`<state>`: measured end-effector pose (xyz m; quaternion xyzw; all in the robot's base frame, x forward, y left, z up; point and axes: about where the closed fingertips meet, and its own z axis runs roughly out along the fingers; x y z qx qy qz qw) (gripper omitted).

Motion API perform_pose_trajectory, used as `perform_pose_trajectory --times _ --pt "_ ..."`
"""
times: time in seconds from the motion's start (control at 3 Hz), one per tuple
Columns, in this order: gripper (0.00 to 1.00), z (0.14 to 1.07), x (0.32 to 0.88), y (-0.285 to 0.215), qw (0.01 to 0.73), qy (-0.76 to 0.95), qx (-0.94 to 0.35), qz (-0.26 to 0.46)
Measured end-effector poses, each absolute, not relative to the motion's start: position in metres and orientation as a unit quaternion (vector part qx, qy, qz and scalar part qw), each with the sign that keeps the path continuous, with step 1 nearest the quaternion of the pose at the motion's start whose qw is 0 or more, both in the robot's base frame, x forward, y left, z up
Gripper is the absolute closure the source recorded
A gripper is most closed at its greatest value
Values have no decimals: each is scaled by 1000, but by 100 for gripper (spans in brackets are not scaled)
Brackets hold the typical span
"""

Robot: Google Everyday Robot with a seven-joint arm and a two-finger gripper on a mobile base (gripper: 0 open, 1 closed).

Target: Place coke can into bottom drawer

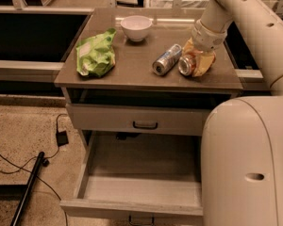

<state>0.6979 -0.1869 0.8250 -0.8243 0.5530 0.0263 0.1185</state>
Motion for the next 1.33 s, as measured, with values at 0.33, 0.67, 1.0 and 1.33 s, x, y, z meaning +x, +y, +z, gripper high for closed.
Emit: perform_pose_trajectory --times 0.33,0.67,1.0,1.33 --pt "82 845 683 -172 119 563 -817 23" --pt "100 881 643 -166 129 612 -779 31" --pt "100 902 604 -163 142 673 -724 41" --pt "100 884 589 -161 120 704 -698 55"
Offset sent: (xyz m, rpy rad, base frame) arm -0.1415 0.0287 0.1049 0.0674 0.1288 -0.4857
